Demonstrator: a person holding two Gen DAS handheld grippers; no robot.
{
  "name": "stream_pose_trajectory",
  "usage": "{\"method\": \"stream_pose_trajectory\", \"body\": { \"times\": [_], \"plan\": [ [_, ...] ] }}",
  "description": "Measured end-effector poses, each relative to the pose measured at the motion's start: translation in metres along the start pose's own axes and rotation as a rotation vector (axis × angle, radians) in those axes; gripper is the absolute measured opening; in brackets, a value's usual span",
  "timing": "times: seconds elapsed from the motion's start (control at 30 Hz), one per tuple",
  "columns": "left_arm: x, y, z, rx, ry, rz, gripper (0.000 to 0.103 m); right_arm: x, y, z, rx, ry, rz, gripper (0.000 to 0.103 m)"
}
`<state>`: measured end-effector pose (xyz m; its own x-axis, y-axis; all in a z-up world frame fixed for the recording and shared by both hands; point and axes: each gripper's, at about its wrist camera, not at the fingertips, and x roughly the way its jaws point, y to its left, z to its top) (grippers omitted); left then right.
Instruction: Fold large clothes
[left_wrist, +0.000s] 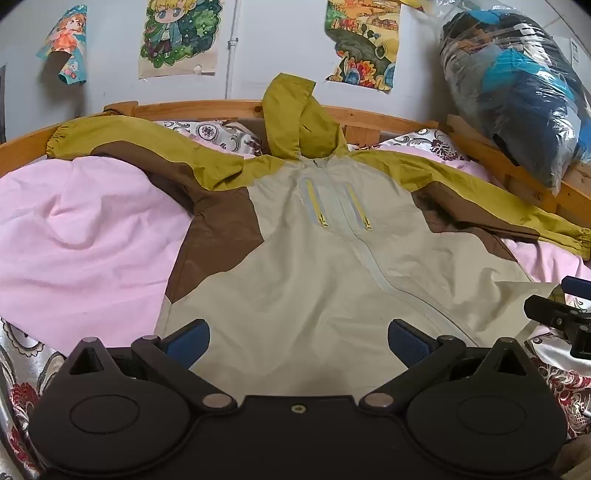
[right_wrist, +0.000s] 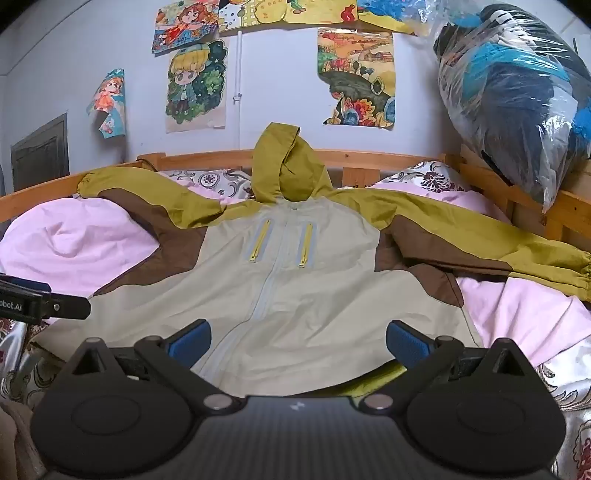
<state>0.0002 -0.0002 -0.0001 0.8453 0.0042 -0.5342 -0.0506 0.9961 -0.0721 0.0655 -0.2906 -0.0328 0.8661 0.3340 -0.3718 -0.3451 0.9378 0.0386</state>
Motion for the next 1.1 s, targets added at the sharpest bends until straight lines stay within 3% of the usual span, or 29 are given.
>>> {"method": "stream_pose_trajectory", "body": {
  "times": [1.1],
  "plan": [
    [-0.0006,0.0004,-0.0018,0.008,-0.011,0.005,0.102,0.0008,-0.0031,-0.0009,0.023,0.003,0.005,0.103]
  ]
}}
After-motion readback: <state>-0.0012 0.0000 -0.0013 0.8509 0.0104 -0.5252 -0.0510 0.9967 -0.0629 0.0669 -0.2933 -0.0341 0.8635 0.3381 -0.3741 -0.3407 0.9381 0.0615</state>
